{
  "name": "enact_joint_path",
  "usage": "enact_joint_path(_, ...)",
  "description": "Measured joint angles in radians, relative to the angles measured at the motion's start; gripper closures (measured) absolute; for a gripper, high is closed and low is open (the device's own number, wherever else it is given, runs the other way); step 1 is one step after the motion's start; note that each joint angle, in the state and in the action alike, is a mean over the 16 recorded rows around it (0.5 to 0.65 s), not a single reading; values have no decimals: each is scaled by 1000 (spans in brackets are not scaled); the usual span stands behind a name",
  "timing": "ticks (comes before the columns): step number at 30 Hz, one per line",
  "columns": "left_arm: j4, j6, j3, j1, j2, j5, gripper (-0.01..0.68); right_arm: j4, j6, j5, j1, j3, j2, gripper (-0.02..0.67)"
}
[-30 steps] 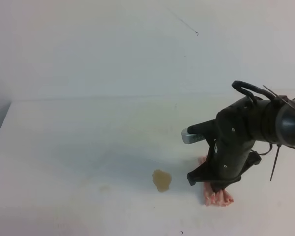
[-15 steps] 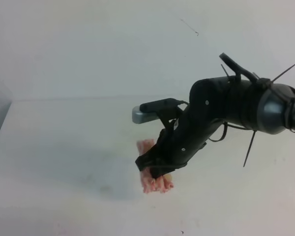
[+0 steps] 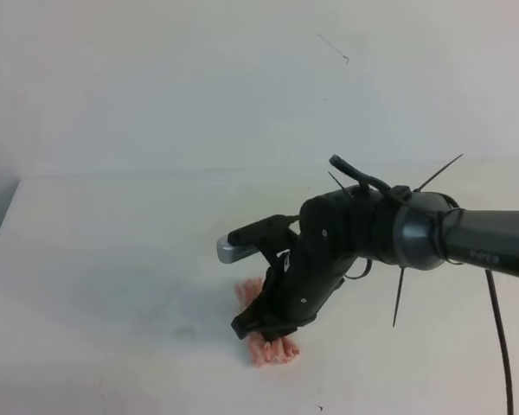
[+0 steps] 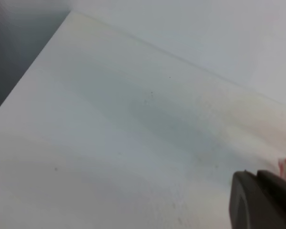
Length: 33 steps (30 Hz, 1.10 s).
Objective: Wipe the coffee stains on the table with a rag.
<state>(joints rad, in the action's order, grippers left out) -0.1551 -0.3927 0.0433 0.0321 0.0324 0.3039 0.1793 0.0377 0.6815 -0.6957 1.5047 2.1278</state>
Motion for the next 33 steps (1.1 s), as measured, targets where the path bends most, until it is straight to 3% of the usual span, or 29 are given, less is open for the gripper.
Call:
enact_joint_path(12,0,0,0,0,0,0,672,-283,-186,52,57,-6,18,653)
enact_joint_path(20,0,0,0,0,0,0,672,-292,-211,65,160,-90,-43,653)
enact_joint_path(33,0,0,0,0,0,0,672,-333,-208,-135,281,-429,-341,622)
